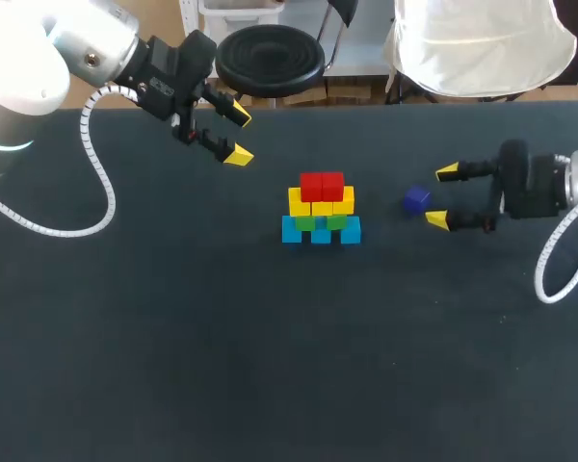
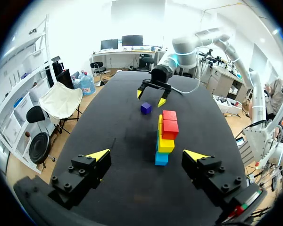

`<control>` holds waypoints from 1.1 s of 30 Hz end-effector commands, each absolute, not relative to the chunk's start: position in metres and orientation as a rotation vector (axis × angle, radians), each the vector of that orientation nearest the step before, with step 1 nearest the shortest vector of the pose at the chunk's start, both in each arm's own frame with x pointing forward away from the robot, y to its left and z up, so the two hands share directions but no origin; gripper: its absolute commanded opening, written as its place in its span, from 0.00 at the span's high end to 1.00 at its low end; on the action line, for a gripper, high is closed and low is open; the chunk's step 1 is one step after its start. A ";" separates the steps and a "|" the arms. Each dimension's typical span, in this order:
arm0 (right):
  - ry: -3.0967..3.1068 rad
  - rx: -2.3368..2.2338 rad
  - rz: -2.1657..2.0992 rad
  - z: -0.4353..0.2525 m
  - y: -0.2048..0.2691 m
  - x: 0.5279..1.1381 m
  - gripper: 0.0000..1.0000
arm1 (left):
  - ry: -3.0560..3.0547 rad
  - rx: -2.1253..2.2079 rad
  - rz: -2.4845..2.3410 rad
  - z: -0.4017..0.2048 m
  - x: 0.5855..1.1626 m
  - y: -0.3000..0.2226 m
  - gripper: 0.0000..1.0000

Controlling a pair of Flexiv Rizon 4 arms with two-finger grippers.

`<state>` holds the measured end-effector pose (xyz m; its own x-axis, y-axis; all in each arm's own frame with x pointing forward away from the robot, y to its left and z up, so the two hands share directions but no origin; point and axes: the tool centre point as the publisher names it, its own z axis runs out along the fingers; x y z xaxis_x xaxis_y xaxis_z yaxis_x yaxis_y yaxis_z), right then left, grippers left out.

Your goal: Place the blue cubes, place green cubes on the blue cubes, place the yellow cubes on the green cubes, then place the red cubes on the yellow cubes, and place purple cube on the red cubes.

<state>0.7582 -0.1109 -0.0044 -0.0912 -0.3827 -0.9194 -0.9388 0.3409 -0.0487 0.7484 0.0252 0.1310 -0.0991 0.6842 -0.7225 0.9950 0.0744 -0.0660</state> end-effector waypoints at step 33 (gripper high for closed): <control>1.638 -1.116 0.813 -0.017 -0.091 0.785 0.00 | 1.840 1.663 -0.784 0.131 0.750 0.025 0.00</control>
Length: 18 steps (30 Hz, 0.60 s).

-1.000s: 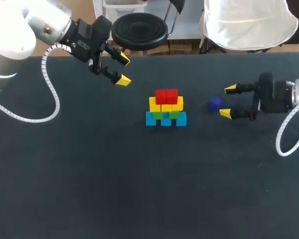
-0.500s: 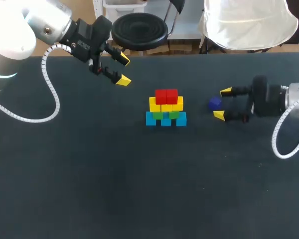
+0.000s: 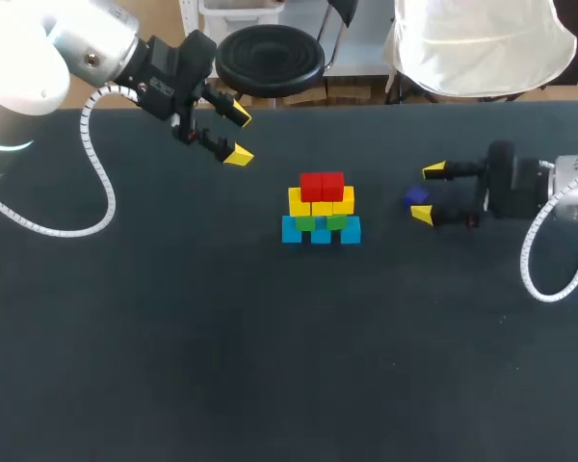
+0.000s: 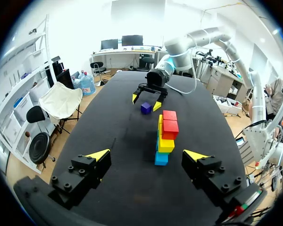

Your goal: Place the blue cubes, place green cubes on the blue cubes, place the yellow cubes on the green cubes, then place the red cubes on the yellow cubes, and place purple cube on the red cubes.

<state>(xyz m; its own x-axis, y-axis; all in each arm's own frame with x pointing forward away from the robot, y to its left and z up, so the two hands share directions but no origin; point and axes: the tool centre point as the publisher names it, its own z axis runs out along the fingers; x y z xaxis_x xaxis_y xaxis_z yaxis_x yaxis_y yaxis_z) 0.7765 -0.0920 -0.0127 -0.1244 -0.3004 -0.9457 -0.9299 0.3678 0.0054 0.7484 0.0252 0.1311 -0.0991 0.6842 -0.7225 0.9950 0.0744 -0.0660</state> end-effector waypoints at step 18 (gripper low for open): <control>1.632 -1.097 0.897 -0.023 -0.082 0.791 0.00 | 1.840 1.663 -0.784 0.131 0.750 0.025 0.00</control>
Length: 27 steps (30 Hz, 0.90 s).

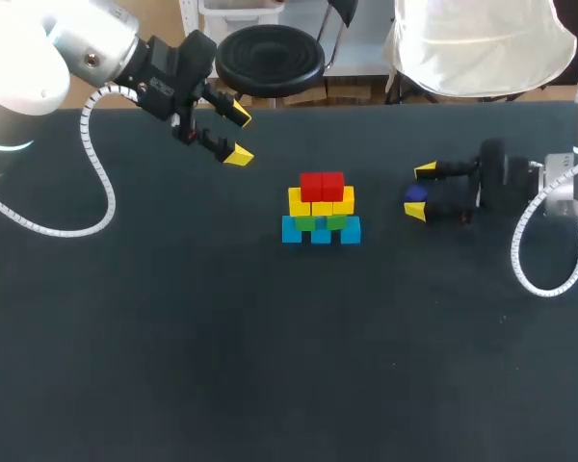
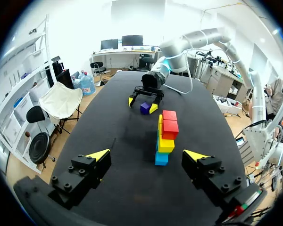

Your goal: Place the blue cubes, place green cubes on the blue cubes, place the yellow cubes on the green cubes, then place the red cubes on the yellow cubes, and place purple cube on the red cubes.

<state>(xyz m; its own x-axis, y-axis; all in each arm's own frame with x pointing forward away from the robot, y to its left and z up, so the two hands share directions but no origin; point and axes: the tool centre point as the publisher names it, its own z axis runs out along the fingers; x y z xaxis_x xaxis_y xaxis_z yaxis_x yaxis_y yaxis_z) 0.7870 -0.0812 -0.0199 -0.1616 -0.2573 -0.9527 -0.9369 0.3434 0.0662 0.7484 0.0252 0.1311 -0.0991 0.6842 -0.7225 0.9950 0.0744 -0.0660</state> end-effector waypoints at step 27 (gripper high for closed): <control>1.568 -1.458 1.059 -0.016 -0.087 0.758 1.00 | 1.840 1.663 -0.784 0.131 0.750 0.025 0.00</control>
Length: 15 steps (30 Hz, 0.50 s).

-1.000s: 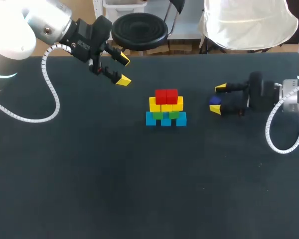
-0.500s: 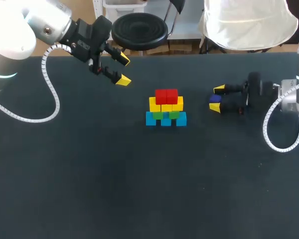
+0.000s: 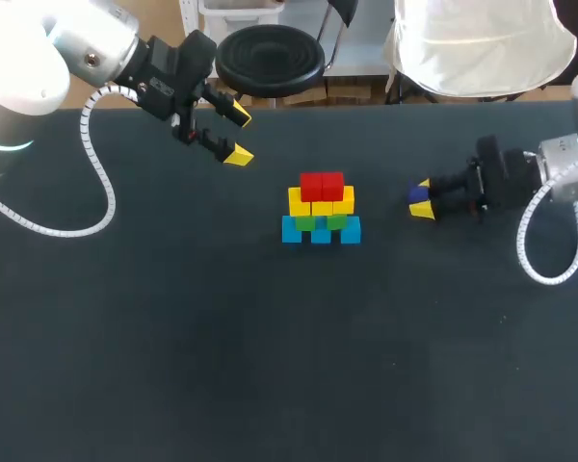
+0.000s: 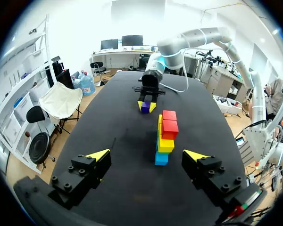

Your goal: Place the blue cubes, place green cubes on the blue cubes, place the yellow cubes on the green cubes, then place the red cubes on the yellow cubes, and place purple cube on the red cubes.

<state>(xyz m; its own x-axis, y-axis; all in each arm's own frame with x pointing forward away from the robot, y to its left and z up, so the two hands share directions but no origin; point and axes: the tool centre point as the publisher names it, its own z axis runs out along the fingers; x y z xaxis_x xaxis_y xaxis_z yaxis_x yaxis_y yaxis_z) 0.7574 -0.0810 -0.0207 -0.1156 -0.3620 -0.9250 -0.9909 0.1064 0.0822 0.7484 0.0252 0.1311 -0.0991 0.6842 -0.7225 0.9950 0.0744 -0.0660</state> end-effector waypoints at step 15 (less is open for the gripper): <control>1.528 -1.450 1.051 -0.023 -0.082 0.720 0.91 | 1.840 1.663 -0.784 0.131 0.750 0.025 0.00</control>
<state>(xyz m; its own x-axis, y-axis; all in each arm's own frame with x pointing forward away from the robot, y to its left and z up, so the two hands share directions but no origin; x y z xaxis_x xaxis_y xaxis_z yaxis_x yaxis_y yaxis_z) 0.7284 -0.0812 -0.0236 -0.0629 -0.3644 -0.9291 -0.9974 -0.0098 0.0713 0.7484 0.0252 0.1311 -0.0991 0.6842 -0.7225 0.9950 0.0744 -0.0660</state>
